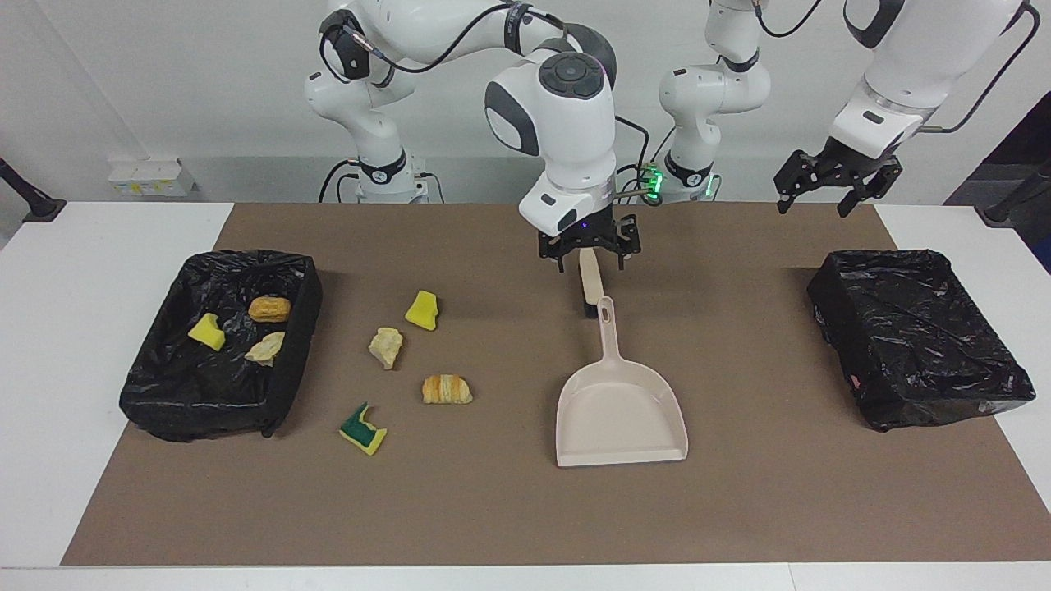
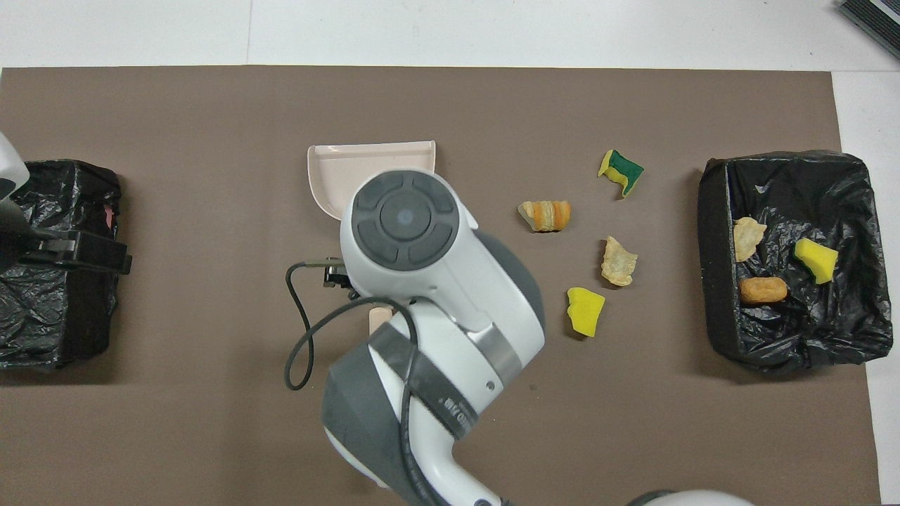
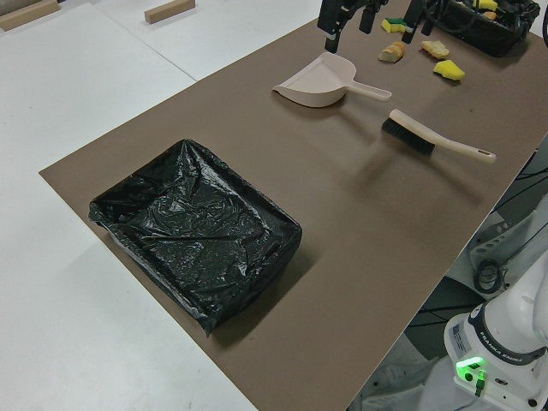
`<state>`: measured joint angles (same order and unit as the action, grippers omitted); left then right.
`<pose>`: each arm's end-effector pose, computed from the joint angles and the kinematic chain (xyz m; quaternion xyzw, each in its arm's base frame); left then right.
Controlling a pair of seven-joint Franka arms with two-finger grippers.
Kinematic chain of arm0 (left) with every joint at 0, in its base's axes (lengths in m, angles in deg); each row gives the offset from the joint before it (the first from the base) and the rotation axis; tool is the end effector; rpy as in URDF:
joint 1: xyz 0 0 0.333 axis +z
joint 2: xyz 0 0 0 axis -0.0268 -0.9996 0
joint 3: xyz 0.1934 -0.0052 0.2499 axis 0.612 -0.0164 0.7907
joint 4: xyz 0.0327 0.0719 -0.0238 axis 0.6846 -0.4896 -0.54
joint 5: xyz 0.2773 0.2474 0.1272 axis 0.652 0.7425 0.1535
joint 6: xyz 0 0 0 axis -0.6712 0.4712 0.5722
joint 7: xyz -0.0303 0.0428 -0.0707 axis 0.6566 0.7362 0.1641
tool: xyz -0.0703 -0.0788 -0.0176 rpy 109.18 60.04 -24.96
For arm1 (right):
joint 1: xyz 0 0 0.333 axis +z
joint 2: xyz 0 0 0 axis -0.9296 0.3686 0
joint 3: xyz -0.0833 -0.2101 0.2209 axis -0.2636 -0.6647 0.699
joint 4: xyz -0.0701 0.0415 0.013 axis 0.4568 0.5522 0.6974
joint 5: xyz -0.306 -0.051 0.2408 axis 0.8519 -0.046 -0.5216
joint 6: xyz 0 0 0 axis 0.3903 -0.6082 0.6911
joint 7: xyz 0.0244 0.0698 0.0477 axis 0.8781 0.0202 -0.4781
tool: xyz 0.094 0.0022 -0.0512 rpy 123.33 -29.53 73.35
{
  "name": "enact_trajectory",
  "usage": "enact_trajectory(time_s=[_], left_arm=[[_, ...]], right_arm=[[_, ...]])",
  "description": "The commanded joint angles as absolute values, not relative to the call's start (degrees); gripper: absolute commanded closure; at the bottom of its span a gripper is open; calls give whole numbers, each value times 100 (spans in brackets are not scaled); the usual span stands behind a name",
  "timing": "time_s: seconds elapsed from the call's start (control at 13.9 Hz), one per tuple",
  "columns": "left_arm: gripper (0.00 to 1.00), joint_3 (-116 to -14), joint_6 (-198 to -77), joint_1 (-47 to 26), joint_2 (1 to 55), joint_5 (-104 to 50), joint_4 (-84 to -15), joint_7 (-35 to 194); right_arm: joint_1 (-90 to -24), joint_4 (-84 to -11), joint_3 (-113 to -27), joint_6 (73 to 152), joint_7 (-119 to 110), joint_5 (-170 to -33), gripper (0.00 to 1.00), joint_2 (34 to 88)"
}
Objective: Sweep and dump trash in bin
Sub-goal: 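Carry the empty dustpan back to the table center with the right gripper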
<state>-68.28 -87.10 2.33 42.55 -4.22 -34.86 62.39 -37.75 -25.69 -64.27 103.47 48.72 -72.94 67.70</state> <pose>0.5210 -0.0574 0.6308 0.9978 -0.0631 -0.0152 0.0120 0.5091 0.4545 0.4895 -0.9971 0.0245 0.0087 0.0716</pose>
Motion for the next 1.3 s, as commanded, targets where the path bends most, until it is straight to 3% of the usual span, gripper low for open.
enact_trajectory(time_s=[0.0,0.43,0.87,1.23], left_arm=[[0,-6770,-8766,153,4434,-375,-3705,6297],[0,-6770,-8758,162,4531,-375,-3837,6288],[0,-6770,-8758,153,4566,-375,-3890,6288],[0,-6770,-8758,153,4592,-384,-3960,6288]], right_arm=[[-3534,-4456,-6431,11315,5097,-7441,0,5823],[-2584,-5714,-6448,12062,5836,-7406,0,5717],[-2522,-6243,-6431,12081,5881,-7406,0,5462],[-2275,-6411,-6431,12477,5898,-7423,17,5611]])
